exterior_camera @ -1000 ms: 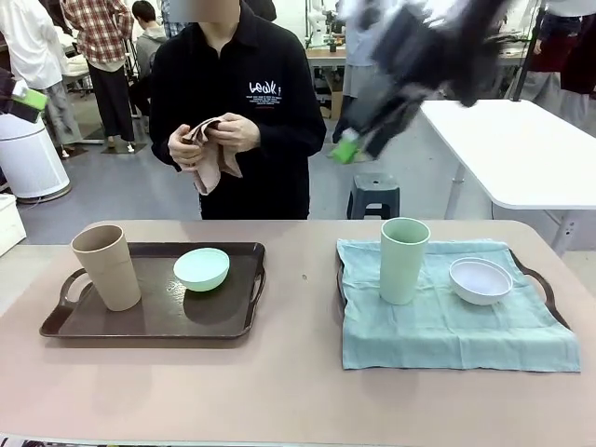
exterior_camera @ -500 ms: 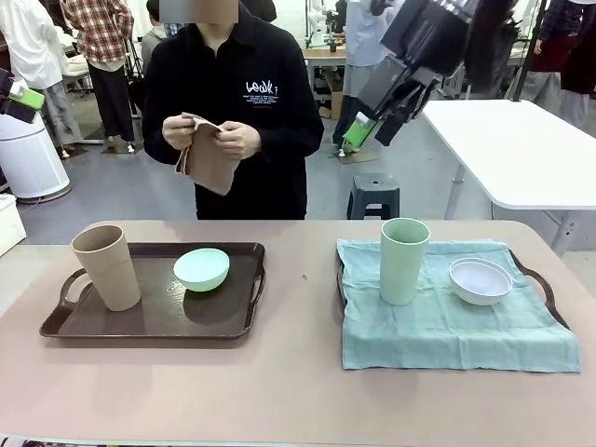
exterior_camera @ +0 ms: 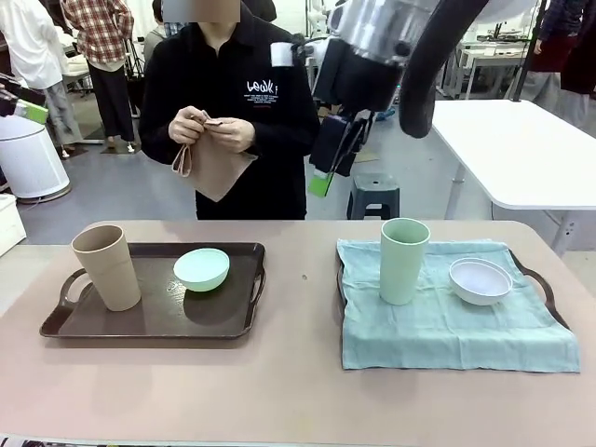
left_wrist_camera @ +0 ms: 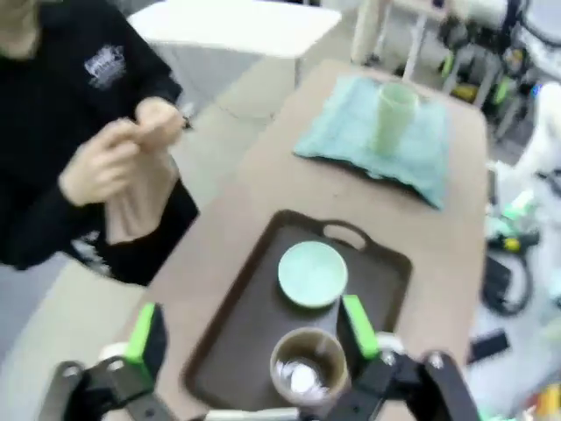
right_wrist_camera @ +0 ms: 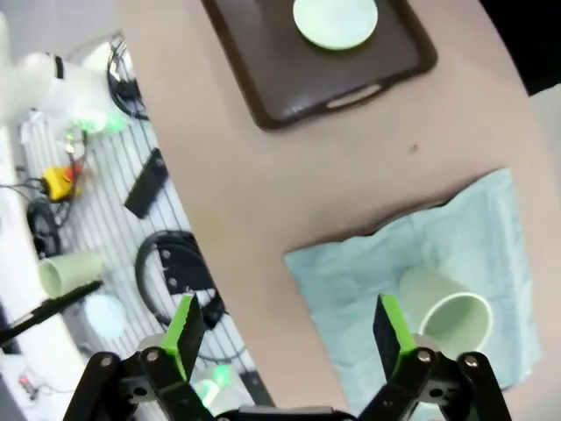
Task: Set up a tray with a mat and arrange the tableware.
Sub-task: Pick up the Picnic Bowl and Reusable plastic cup from the Handle tray in front of the human's position and hold them in the air.
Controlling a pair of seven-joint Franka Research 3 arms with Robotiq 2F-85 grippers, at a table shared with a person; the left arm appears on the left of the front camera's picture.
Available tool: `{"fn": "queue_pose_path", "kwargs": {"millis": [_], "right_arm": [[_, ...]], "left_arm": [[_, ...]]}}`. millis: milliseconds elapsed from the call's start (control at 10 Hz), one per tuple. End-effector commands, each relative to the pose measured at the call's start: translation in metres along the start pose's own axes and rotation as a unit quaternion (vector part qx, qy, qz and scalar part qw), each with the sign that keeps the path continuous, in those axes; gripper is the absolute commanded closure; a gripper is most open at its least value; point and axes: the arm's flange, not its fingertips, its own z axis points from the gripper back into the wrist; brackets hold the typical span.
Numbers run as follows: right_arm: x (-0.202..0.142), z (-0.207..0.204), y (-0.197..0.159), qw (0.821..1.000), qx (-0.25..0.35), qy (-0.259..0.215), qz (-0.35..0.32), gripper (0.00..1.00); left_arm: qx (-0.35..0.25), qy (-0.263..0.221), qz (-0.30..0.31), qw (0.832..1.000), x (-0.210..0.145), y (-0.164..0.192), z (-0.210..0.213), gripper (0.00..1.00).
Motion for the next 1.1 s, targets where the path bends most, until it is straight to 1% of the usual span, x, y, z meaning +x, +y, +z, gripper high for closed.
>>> {"fn": "queue_pose_path", "kwargs": {"millis": [0,100,200,300,400,500,600,700,800,900,1000], "right_arm": [[0.012,-0.003,-0.006,1.0,-0.024,0.016,-0.004,0.0],[0.015,-0.01,-0.002,0.999,-0.02,0.027,0.0,0.0],[0.016,-0.002,0.0,1.0,-0.006,0.029,-0.011,0.0],[0.007,-0.007,-0.002,1.0,-0.015,0.018,0.011,0.0],[0.009,-0.009,-0.002,1.0,-0.012,0.02,0.007,0.0],[0.017,-0.023,-0.005,0.998,-0.027,0.057,-0.016,0.0],[0.036,-0.039,0.0,0.997,-0.046,0.057,-0.032,0.0],[0.056,-0.048,0.002,0.996,-0.056,0.047,-0.056,0.0],[0.086,-0.068,0.006,0.991,-0.06,0.041,-0.115,0.0],[0.101,-0.08,0.01,0.985,-0.073,0.05,-0.147,0.0],[0.123,-0.096,0.012,0.974,-0.075,0.05,-0.209,0.0]], "left_arm": [[-0.141,-0.157,-0.123,0.97,-0.045,0.005,0.012,0.0],[-0.199,-0.128,-0.044,0.971,-0.06,0.014,0.019,0.0],[-0.22,-0.056,0.059,0.972,-0.063,0.024,0.027,0.0],[-0.076,-0.104,-0.081,0.988,-0.04,-0.008,0.014,0.0],[-0.143,-0.125,-0.04,0.981,-0.062,-0.009,0.017,0.0],[-0.149,-0.08,-0.109,0.979,-0.061,-0.012,0.023,0.0],[-0.144,-0.061,-0.169,0.973,-0.066,-0.005,0.021,0.0],[-0.15,-0.028,-0.211,0.965,-0.078,-0.001,0.01,0.0],[-0.175,-0.004,-0.247,0.953,-0.096,0.003,-0.002,0.0],[-0.173,0.0,-0.259,0.95,-0.107,0.003,-0.007,0.0],[-0.173,-0.004,-0.278,0.945,-0.119,0.008,-0.015,0.0]]}}
